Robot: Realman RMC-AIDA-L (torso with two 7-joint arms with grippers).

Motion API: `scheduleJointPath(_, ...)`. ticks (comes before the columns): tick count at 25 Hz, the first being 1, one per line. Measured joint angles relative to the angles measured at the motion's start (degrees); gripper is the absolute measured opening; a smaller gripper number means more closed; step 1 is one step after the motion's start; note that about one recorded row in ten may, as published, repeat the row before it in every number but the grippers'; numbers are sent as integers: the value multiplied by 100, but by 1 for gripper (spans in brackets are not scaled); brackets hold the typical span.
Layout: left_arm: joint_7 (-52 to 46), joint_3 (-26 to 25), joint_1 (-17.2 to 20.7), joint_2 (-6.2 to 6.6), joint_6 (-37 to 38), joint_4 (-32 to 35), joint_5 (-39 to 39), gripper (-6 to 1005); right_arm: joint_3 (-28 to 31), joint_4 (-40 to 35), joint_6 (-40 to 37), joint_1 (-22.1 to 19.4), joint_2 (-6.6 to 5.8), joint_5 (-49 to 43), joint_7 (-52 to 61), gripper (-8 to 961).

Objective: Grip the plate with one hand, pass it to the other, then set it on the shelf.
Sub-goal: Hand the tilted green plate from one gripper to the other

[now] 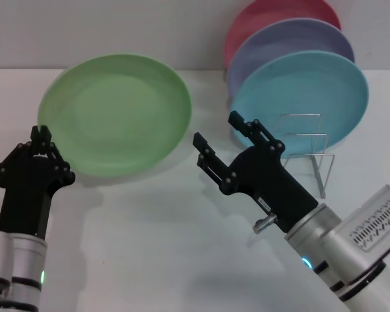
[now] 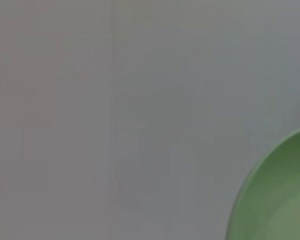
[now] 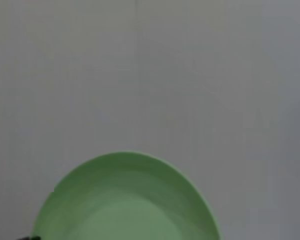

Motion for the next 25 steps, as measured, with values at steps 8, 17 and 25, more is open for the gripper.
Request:
scheduleJointPath(8, 542, 222, 181, 0, 284, 294, -521, 43, 171, -246, 504, 267, 11, -56, 297, 698)
scheduleJointPath(17, 970, 569, 183, 0, 536, 459, -934, 44, 870, -406, 1133, 410, 35, -754, 432, 698)
scheduleJointPath(25, 1015, 693, 194, 0, 620, 542, -943, 46, 1139, -432, 1392, 456, 40, -968, 433, 699)
